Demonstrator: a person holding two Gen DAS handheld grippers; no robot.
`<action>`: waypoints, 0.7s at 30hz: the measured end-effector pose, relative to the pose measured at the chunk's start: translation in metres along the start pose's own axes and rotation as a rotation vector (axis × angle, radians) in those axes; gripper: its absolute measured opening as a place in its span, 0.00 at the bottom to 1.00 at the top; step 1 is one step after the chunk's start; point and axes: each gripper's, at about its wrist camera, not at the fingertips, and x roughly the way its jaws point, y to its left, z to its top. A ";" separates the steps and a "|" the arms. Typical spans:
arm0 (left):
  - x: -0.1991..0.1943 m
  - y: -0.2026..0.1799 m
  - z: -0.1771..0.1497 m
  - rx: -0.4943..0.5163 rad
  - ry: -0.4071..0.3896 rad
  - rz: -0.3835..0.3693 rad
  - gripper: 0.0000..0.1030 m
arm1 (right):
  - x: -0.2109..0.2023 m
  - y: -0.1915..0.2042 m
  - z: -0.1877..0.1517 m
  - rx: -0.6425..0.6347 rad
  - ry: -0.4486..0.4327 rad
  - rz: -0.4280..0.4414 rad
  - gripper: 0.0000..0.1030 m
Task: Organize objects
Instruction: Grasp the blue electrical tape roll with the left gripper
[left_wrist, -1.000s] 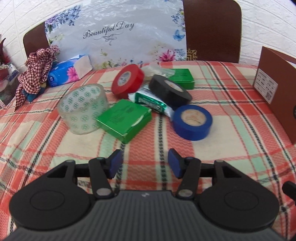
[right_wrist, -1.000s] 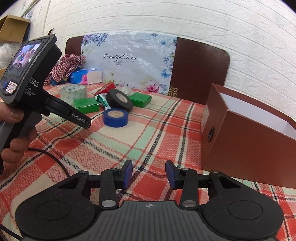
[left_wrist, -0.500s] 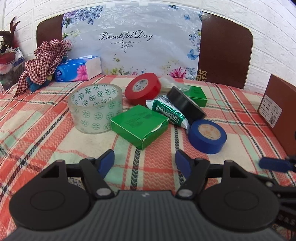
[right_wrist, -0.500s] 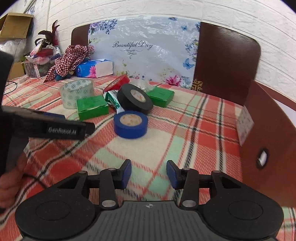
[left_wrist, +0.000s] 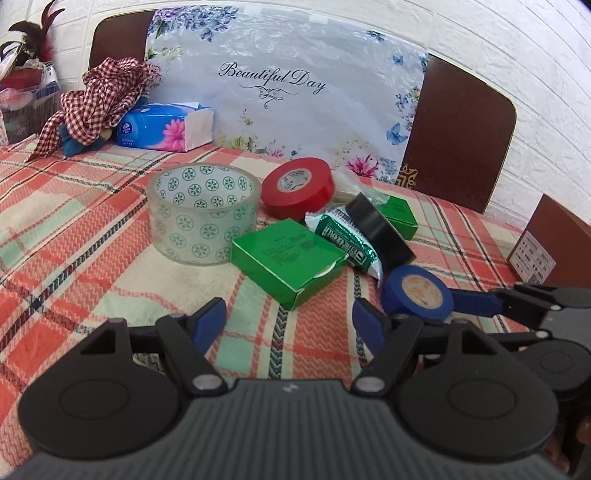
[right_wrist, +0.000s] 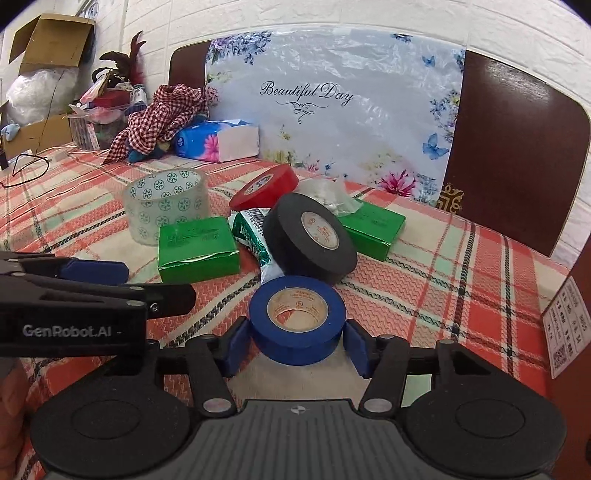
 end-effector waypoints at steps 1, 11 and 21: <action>0.000 -0.002 0.000 0.013 0.001 0.006 0.76 | -0.004 -0.001 -0.003 0.006 0.001 0.001 0.53; 0.002 -0.018 -0.001 0.117 0.037 0.053 0.77 | -0.111 -0.037 -0.084 0.130 0.037 -0.130 0.53; -0.033 -0.144 -0.005 0.266 0.245 -0.337 0.67 | -0.140 -0.049 -0.115 0.172 0.019 -0.250 0.53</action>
